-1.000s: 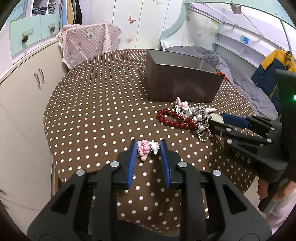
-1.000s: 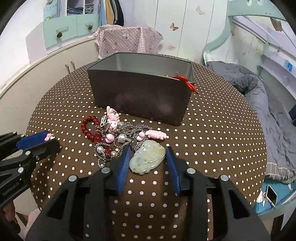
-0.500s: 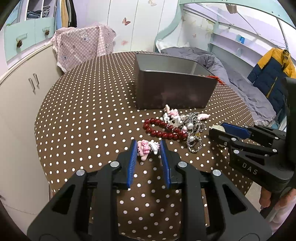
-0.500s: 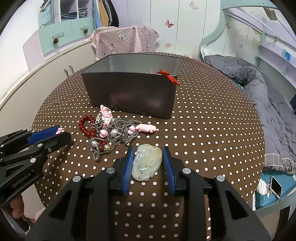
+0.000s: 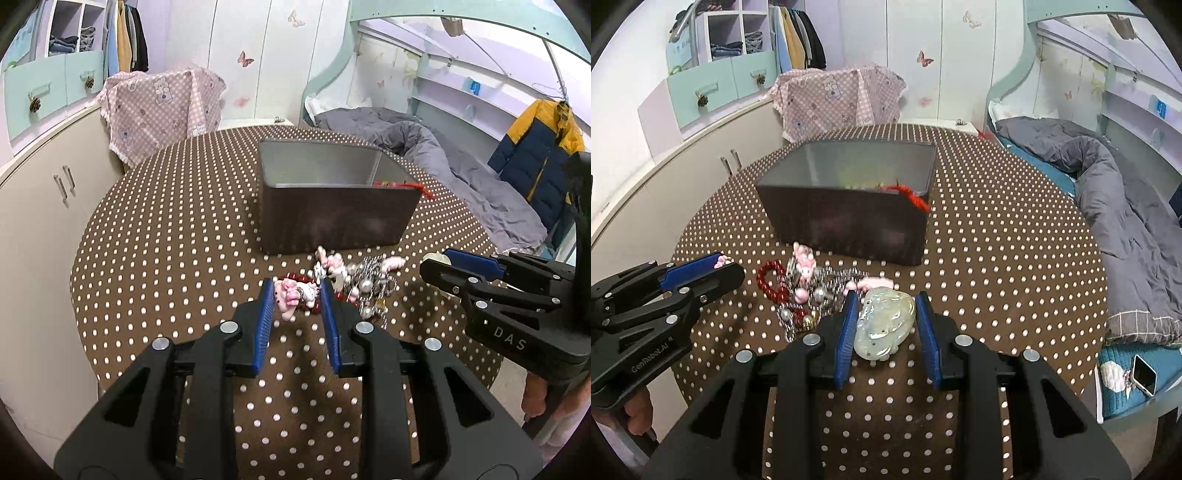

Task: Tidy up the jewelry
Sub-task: 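Carry the jade pendant into the tin and open the right tool while the left tool drops the charm in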

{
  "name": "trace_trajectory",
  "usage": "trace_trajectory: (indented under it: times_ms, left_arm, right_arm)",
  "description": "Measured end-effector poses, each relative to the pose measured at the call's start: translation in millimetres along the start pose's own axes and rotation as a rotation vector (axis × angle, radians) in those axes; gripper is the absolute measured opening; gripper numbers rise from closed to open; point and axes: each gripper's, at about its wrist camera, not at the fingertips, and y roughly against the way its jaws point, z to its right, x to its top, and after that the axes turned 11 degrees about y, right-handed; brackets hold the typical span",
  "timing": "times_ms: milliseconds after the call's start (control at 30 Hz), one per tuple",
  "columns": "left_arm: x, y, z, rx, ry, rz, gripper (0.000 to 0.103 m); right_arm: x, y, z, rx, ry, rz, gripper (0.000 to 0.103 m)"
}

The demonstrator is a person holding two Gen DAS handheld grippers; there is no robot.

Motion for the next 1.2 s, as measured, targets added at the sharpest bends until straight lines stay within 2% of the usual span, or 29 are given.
trace_trajectory:
  times_ms: [233, 667, 900, 1067, 1133, 1200]
  left_arm:
    - [15, 0, 9, -0.021, -0.014, 0.032, 0.025]
    - [26, -14, 14, -0.037, -0.021, 0.029, 0.025]
    - [37, -13, 13, -0.042, -0.024, 0.048, 0.025]
    - [42, -14, 15, -0.049, -0.027, 0.057, 0.025]
    - [44, -15, 15, -0.050, -0.023, 0.059, 0.025]
    - [46, -14, 16, -0.057, -0.019, 0.062, 0.025]
  right_arm:
    - [16, 4, 6, -0.016, 0.001, 0.038, 0.030]
    - [30, -23, 32, -0.063, -0.043, 0.003, 0.030]
    - [38, -13, 34, -0.065, -0.046, 0.031, 0.030]
    - [45, -5, 29, -0.045, -0.028, 0.054, 0.025]
    - [48, -4, 27, -0.043, -0.020, 0.062, 0.017]
    - [53, -4, 26, -0.039, -0.010, 0.072, 0.017]
